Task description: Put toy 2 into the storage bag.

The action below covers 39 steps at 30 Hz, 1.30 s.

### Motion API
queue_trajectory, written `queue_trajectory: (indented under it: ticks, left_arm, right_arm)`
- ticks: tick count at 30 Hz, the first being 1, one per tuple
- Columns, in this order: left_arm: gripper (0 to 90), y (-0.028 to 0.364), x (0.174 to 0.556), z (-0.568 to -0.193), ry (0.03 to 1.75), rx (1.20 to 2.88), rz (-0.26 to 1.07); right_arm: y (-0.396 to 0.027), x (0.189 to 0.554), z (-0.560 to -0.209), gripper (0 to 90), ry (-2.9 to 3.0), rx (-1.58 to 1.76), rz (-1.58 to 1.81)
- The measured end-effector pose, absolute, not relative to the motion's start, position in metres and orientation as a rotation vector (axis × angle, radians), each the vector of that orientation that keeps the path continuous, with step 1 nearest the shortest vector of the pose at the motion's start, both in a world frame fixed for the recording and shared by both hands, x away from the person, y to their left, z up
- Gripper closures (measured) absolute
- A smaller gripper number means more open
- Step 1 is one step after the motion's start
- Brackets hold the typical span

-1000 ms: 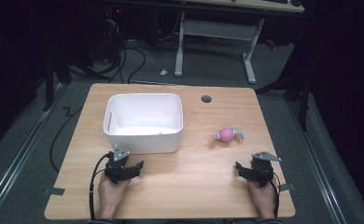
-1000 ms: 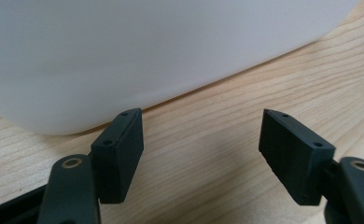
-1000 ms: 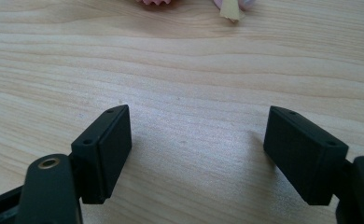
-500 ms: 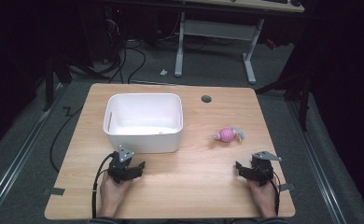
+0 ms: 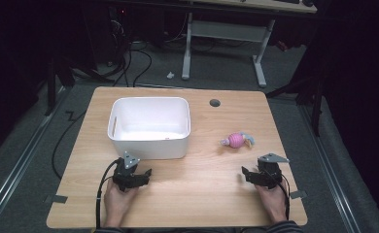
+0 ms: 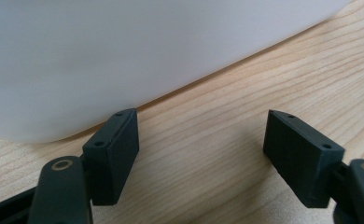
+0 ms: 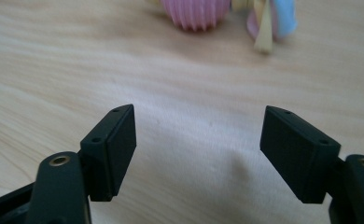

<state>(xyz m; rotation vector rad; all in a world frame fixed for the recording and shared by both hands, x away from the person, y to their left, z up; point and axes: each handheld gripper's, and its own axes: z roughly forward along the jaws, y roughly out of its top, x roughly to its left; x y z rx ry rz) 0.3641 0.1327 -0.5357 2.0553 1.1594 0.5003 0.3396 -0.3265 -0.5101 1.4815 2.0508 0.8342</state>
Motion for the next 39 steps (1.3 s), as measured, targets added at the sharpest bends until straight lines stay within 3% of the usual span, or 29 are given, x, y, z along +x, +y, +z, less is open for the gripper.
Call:
queue_trajectory:
  ticks: [16, 39]
  left_arm:
    - [26.6, 0.132, 0.363, -0.536, 1.162, 2.052, 0.501]
    - [26.6, 0.132, 0.363, -0.536, 1.162, 2.052, 0.500]
  right_arm:
    - [-0.319, 0.372, -0.468, 26.7, 2.063, 1.397, 0.856]
    - [-0.297, 0.439, -0.462, 19.7, 2.215, 1.352, 0.747]
